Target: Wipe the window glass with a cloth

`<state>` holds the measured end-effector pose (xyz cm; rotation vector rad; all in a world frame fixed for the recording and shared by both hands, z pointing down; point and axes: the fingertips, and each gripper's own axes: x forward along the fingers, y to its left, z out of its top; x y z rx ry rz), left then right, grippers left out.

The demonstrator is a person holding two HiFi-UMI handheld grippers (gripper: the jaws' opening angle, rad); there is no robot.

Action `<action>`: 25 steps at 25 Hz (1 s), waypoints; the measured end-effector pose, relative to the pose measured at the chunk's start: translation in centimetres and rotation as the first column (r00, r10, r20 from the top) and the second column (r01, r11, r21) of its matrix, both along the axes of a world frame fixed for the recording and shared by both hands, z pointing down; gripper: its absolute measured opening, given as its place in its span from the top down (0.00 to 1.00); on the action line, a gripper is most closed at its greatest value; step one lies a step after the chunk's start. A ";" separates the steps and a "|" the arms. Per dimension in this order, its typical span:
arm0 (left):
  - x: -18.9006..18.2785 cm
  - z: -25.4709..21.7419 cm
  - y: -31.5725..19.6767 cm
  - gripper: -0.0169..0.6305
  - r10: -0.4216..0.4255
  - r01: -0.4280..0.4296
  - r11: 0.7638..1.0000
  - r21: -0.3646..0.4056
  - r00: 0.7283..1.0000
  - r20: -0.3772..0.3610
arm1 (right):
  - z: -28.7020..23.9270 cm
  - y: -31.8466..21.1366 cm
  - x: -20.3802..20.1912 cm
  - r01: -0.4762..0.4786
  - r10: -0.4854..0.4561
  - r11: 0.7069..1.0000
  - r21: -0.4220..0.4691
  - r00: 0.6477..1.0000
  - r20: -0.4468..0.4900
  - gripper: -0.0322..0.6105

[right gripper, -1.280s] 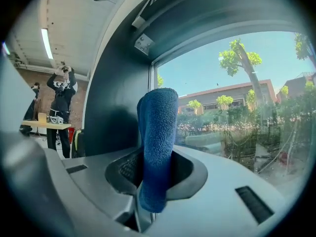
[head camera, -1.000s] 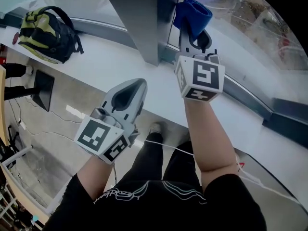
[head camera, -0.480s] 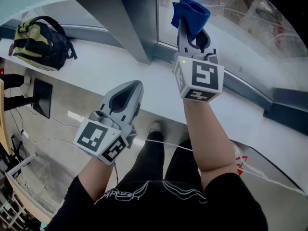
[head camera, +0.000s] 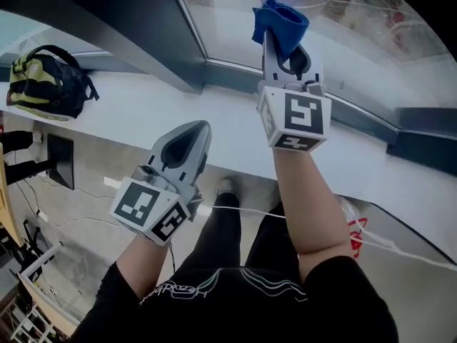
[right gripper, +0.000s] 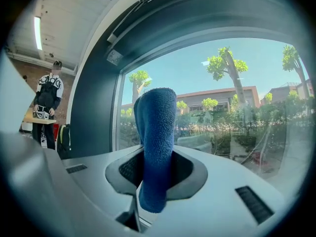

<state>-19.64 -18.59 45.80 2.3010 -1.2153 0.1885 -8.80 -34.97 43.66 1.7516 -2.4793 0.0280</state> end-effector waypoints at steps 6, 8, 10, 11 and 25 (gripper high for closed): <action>4.7 -0.1 0.6 0.96 0.031 -0.031 1.000 -0.003 1.000 0.006 | -0.2 1.0 6.0 -0.038 0.038 0.999 0.002 0.999 0.005 0.83; 6.4 -0.4 0.7 0.96 0.038 -0.038 0.999 0.000 0.999 0.010 | -0.4 1.4 8.0 -0.045 0.045 0.999 0.004 0.999 0.010 0.83; 8.2 -0.9 0.7 0.96 0.042 -0.042 0.999 0.011 0.999 0.012 | -0.5 1.8 10.1 -0.048 0.048 0.999 0.003 0.999 0.009 0.83; 8.9 -1.1 0.6 0.96 0.041 -0.041 0.999 0.018 0.999 0.012 | -0.6 1.9 11.1 -0.047 0.047 0.999 0.002 0.999 0.006 0.83; 23.8 -0.4 2.3 0.96 0.068 -0.068 0.997 0.020 0.998 0.011 | -0.7 5.2 27.2 -0.074 0.074 0.997 -0.008 0.997 -0.014 0.83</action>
